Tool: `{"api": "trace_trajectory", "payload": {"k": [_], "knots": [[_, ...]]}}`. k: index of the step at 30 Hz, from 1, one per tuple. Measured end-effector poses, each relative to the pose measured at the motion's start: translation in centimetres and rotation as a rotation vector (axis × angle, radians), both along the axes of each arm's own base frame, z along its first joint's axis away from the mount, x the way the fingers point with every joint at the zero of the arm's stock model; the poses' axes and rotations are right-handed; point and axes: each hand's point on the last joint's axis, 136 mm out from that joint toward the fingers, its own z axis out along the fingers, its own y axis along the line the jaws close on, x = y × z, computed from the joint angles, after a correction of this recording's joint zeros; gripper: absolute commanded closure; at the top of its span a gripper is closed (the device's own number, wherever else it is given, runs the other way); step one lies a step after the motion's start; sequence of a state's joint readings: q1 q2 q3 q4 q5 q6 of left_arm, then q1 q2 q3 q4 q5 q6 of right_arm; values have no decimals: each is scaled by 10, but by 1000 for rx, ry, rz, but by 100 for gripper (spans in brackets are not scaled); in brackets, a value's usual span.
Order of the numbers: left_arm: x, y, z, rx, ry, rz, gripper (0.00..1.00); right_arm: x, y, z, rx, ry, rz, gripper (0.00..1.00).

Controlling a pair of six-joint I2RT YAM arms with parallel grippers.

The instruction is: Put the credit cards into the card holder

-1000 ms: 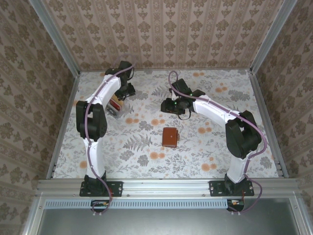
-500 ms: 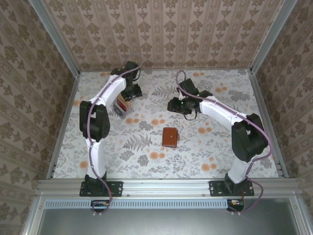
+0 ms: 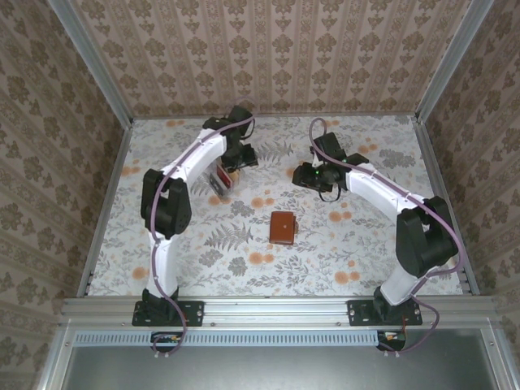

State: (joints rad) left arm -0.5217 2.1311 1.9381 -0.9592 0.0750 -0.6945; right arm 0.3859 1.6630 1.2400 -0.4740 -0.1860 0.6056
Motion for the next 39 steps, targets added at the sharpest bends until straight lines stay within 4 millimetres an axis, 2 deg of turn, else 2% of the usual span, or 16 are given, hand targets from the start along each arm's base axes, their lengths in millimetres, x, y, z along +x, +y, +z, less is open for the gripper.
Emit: {"api": "trace_trajectory", "payload": {"k": [5, 9, 14, 18, 24, 29, 34, 39], "knots": [[-9, -17, 9, -31, -11, -32, 49, 0, 2, 1, 10, -3, 5, 54], [-13, -15, 35, -60, -61, -32, 46, 2, 8, 5, 39, -13, 21, 53], [-21, 0, 83, -103, -186, -15, 45, 21, 27, 14, 79, -30, 54, 54], [-36, 30, 105, -98, -284, 30, 44, 40, 56, 17, 94, -44, 102, 54], [-58, 93, 102, -63, -377, 139, 37, 62, 106, 15, 87, -71, 201, 55], [-72, 133, 97, -66, -430, 222, 35, 75, 138, 9, 58, -88, 280, 56], [-81, 157, 91, -76, -459, 276, 34, 78, 158, -1, 27, -77, 342, 61], [-87, 169, 85, -90, -471, 303, 31, 78, 165, -14, -1, -52, 374, 65]]}}
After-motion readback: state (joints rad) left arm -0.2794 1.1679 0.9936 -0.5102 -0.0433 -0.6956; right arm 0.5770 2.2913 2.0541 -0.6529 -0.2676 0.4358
